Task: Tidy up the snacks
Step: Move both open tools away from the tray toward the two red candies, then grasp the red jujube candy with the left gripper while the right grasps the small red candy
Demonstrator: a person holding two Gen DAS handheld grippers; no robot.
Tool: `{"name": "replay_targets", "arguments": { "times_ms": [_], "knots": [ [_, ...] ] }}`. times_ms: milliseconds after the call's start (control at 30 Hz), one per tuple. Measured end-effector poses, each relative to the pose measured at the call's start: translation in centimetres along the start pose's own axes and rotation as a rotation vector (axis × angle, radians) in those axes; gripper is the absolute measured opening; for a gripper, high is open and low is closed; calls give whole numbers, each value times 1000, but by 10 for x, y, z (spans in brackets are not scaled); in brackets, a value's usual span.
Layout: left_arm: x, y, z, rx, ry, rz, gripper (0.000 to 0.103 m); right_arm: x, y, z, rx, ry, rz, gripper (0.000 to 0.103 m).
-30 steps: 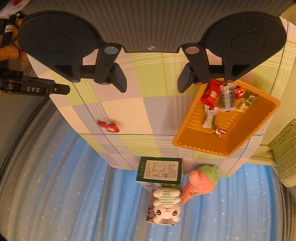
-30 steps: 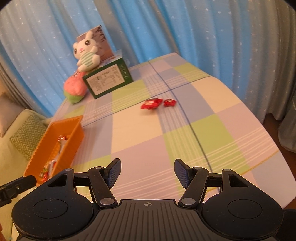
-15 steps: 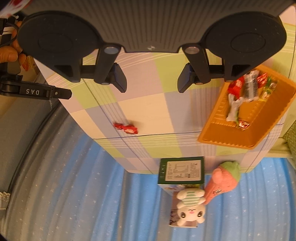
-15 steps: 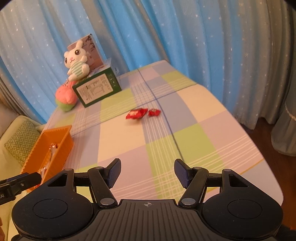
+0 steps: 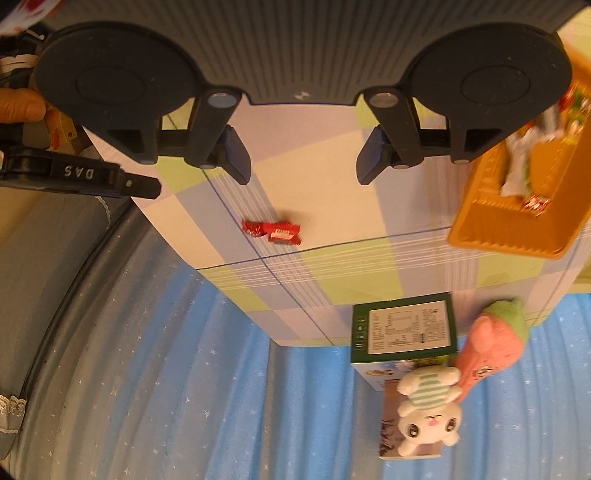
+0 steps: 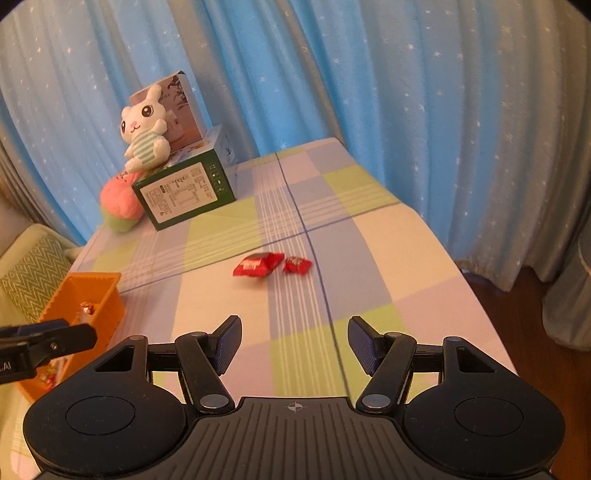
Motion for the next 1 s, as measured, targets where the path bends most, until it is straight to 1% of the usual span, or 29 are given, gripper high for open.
{"name": "replay_targets", "arguments": {
  "times_ms": [167,300,433,500,633,700,767,900,933,967,1000],
  "knots": [
    [21,4,-50,-25,23,-17,60,12,-4,-46,3,12,64,64],
    [35,9,-93,-40,47,-31,60,15,-6,-81,18,32,105,64],
    [45,17,-130,-54,52,-19,59,15,-9,-110,29,47,85,64],
    [50,18,-149,-66,65,-15,56,15,-13,-122,32,49,64,64],
    [55,19,-181,-75,88,-26,54,20,-17,-135,37,41,50,63],
    [55,18,-197,-76,106,-40,49,20,-18,-141,28,37,64,63],
    [54,17,-211,-75,124,-52,47,18,-18,-145,22,36,81,63],
    [47,17,-233,-76,162,-82,41,17,-15,-151,41,26,123,63],
    [45,17,-237,-74,175,-91,41,18,-14,-152,48,21,133,63],
    [42,19,-240,-73,185,-99,38,18,-12,-153,55,16,143,63],
    [40,20,-242,-70,191,-102,32,19,-10,-154,61,10,156,63]
  ]
}}
Point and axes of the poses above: each gripper's, at about its wrist camera, not at the fingertips, and z roughly against the way its jaws point, y to its left, x to its top, the point moved 8 cm from there along -z, roughly the way its jaws point, and after that the axes turned 11 degrees about -x, right-handed, at the moved point
